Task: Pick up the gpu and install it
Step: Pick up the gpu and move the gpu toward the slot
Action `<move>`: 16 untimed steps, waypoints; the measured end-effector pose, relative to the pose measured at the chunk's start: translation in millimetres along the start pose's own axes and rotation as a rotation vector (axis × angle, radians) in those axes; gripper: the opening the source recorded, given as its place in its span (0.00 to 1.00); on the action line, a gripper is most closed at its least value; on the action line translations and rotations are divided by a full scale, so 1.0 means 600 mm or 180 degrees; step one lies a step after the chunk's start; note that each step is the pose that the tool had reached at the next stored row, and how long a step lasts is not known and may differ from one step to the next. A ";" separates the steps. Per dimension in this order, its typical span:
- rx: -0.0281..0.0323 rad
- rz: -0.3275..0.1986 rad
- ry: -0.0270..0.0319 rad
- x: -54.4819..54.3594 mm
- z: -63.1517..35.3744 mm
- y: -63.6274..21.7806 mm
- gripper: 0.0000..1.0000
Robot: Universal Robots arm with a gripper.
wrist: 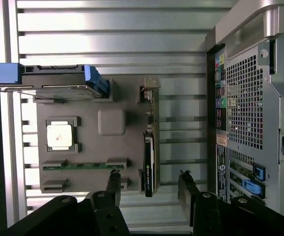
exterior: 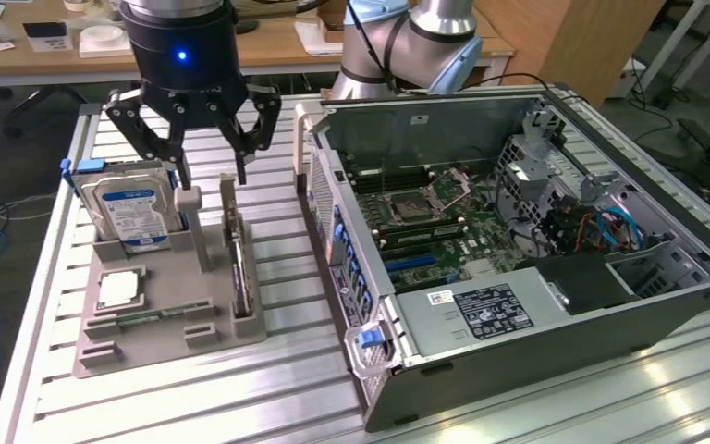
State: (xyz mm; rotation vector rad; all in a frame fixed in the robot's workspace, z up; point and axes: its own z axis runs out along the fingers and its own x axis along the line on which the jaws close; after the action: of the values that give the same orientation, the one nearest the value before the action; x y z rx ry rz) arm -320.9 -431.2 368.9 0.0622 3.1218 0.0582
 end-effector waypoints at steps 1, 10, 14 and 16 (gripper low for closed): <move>0.0000 0.0000 0.0000 0.000 0.001 0.000 0.59; 0.0000 0.0000 0.0002 0.000 0.007 -0.003 0.59; 0.0000 0.0000 0.0002 0.000 0.010 -0.004 0.59; 0.0000 0.0000 0.0003 0.000 0.012 -0.004 0.59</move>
State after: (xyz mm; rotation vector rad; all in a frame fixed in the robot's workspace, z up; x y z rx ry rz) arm -320.8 -433.3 361.8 0.0623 3.1226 0.0583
